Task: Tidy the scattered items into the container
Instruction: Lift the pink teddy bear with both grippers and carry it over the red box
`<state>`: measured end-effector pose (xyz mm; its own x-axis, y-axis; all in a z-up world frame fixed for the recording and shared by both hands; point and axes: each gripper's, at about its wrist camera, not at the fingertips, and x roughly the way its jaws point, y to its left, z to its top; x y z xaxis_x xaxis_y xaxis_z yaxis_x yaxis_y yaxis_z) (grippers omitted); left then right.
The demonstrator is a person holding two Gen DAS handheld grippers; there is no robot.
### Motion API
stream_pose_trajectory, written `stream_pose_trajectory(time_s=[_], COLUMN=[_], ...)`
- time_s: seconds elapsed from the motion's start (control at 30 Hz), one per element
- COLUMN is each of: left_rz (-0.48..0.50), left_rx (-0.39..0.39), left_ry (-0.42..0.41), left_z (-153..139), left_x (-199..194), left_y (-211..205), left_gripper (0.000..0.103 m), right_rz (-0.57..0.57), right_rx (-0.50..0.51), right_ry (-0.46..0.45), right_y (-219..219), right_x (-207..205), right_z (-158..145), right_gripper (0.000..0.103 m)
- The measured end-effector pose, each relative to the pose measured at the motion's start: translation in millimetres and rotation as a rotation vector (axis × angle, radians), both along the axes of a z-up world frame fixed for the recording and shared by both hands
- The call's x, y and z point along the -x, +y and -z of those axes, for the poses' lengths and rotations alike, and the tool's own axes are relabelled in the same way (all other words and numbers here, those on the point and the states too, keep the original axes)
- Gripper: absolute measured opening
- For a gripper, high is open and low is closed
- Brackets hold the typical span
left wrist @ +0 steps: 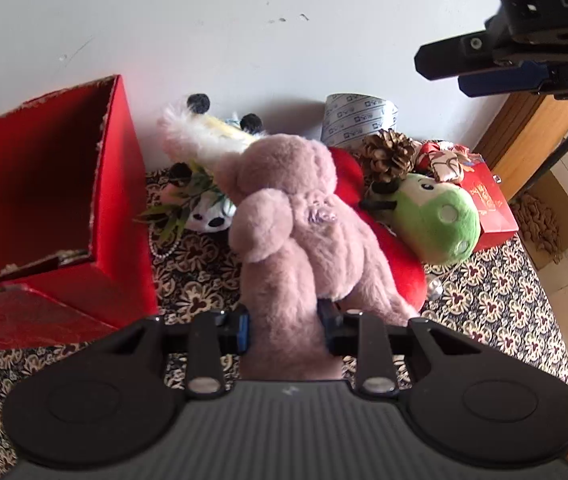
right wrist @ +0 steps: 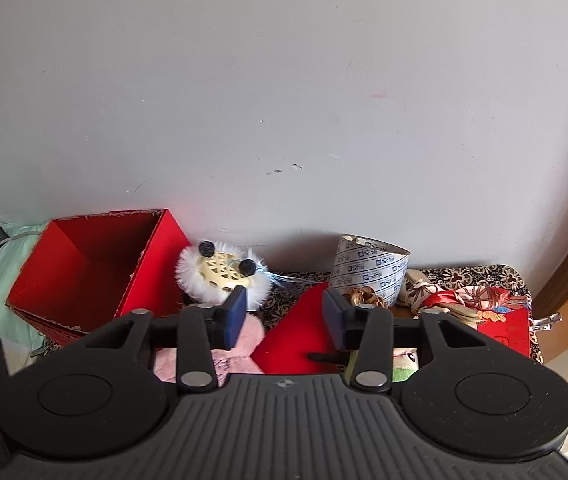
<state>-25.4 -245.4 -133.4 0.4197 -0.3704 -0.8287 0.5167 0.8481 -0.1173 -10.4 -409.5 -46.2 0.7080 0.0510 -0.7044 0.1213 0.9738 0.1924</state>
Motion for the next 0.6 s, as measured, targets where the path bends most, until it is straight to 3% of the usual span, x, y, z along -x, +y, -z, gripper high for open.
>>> stream_pose_trajectory(time_s=[0.03,0.07,0.23,0.4,0.47,0.6], left_rz=[0.016,0.028,0.096,0.124,0.135,0.135], left_rx=[-0.011,-0.014,-0.078,-0.089,-0.082,-0.057], left_ry=[-0.011,-0.015,-0.087,-0.031,-0.015,-0.028], left_z=[-1,-3,-12,3,7,5], left_x=[2,3,11,4,7,8], left_y=[8,17,55,68,70,73], left_gripper=[0.029,0.029,0.029,0.029,0.029,0.029], right_rz=[0.017,0.030,0.013,-0.085,-0.149,-0.205], right_rx=[0.012,0.007,-0.072,-0.259,-0.322,-0.268], right_ry=[0.004,0.007,0.054,0.170,0.207,0.315], right_y=[0,0,11,37,49,70], right_x=[2,1,-14,-43,-52,-62], right_z=[-1,1,17,43,49,58], right_gripper=[0.071,0.073,0.073,0.073,0.078,0.080])
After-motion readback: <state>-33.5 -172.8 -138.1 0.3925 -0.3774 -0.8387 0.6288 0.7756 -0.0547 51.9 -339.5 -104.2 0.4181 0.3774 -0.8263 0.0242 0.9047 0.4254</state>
